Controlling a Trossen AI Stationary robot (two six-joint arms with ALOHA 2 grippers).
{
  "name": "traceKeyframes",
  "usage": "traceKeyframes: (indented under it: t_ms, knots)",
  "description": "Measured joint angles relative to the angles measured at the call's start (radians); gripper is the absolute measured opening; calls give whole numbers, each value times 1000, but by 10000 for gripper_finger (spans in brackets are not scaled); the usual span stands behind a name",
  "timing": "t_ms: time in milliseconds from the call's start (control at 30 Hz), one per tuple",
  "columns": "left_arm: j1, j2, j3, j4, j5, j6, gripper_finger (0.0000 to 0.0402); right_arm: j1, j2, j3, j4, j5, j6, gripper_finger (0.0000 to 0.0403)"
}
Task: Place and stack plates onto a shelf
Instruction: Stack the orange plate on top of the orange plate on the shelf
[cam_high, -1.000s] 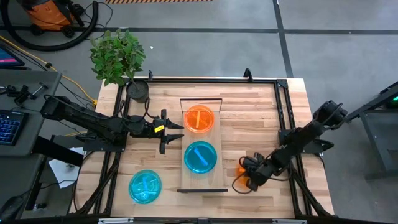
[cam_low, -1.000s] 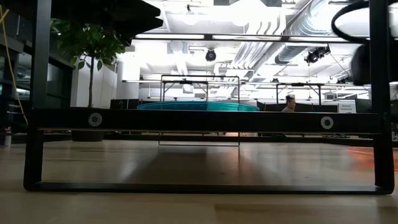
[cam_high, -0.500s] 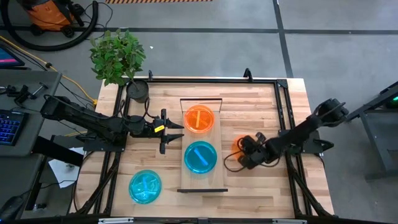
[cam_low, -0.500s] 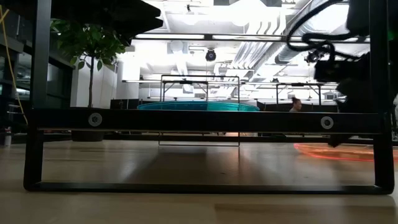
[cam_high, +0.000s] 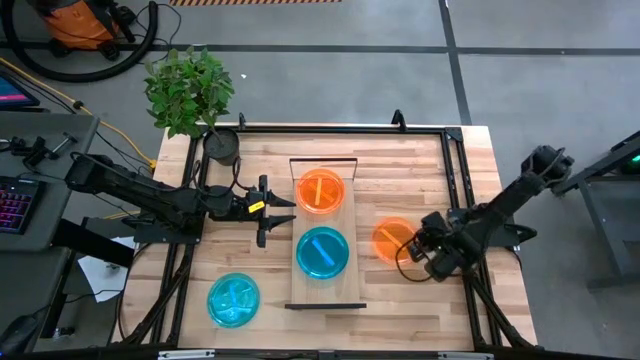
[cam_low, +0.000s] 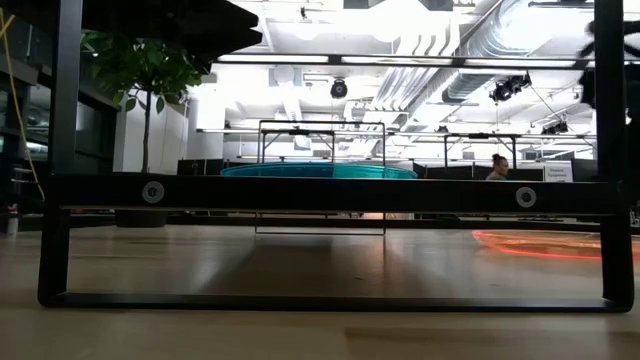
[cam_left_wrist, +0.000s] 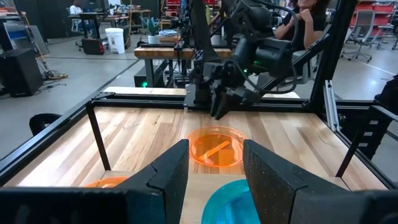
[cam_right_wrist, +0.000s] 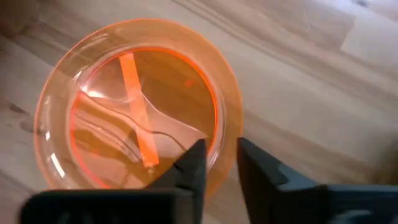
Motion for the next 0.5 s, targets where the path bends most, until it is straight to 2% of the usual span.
traceKeyframes:
  t_ms: [100,233,367,500]
  knots:
    - [0,0,0,0,0,0,141,64,13,-3,-5,21,108,131]
    - [0,0,0,0,0,0,141,120,15,-87,109,53,226,178]
    - [0,0,0,1,0,0,141,121,15,-200,300,86,252,190]
    - [0,0,0,1,0,0,141,97,13,-245,375,126,251,190]
